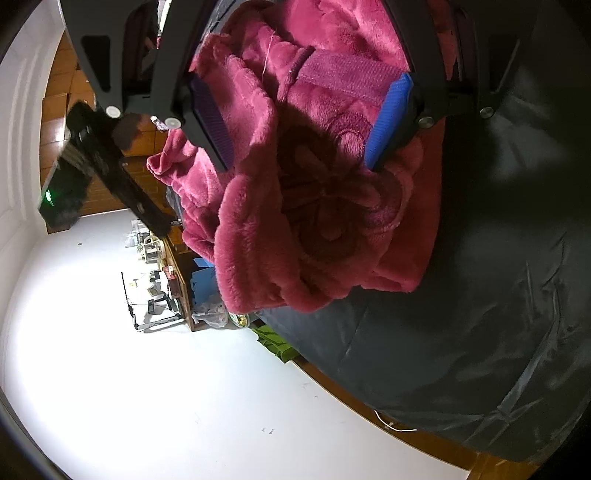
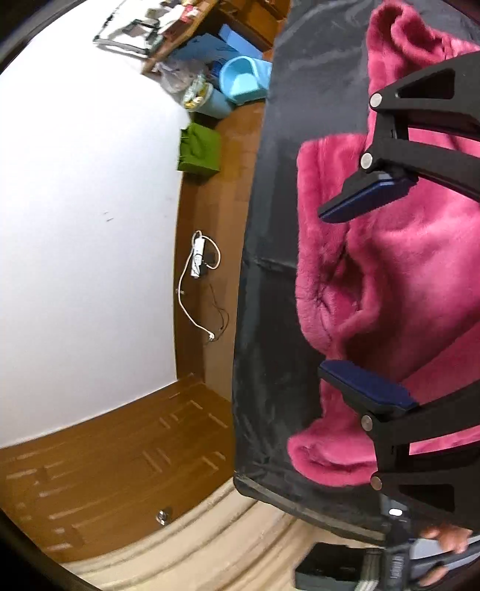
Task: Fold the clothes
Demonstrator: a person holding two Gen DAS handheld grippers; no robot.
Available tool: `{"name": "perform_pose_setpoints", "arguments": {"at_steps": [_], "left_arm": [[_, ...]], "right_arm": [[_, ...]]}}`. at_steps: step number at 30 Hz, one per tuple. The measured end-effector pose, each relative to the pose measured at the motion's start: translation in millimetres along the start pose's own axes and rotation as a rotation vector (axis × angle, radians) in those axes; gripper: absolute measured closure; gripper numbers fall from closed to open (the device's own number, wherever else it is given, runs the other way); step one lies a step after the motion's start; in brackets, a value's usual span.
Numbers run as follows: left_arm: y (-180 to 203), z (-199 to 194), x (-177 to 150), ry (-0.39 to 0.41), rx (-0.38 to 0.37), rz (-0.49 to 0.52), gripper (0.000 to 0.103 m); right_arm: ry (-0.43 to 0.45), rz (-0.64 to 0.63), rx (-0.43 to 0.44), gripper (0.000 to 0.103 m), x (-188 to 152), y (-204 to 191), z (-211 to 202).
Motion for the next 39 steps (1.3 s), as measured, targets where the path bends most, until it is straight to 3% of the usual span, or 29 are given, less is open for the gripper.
{"name": "perform_pose_setpoints", "arguments": {"at_steps": [6,16,23,27,35,39], "left_arm": [[18.8,1.5,-9.4,-0.012,-0.018,0.016,0.026],[55.7,5.9,-55.8,-0.072,-0.023,0.057,0.024],[84.0,32.8,-111.5,-0.184,0.010,0.082,0.024],[94.5,43.6,-125.6,-0.213,0.016,0.077,0.024],[127.7,57.8,-93.7,-0.146,-0.005,0.035,0.024],[157.9,63.3,-63.9,-0.088,-0.048,0.092,0.024]], "right_arm": [[-0.009,0.017,-0.023,0.025,-35.9,23.9,-54.2],[-0.073,0.112,-0.156,0.025,-109.0,123.8,-120.7],[-0.118,0.082,-0.110,0.025,-144.9,126.6,-131.6],[-0.128,0.052,-0.062,0.025,-154.3,115.4,-133.2],[-0.132,0.076,-0.009,0.025,-161.7,110.0,-123.6],[-0.123,0.116,-0.004,0.025,-158.7,113.9,-118.2]]}}
Point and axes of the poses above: each gripper's, at about its wrist camera, not at the fingertips, and z roughly the way its jaws point, y to its right, x to its top, the point moved 10 cm from there along z, roughly the way its jaws point, and after that the axes turned 15 degrees about y, right-handed, at the moved point
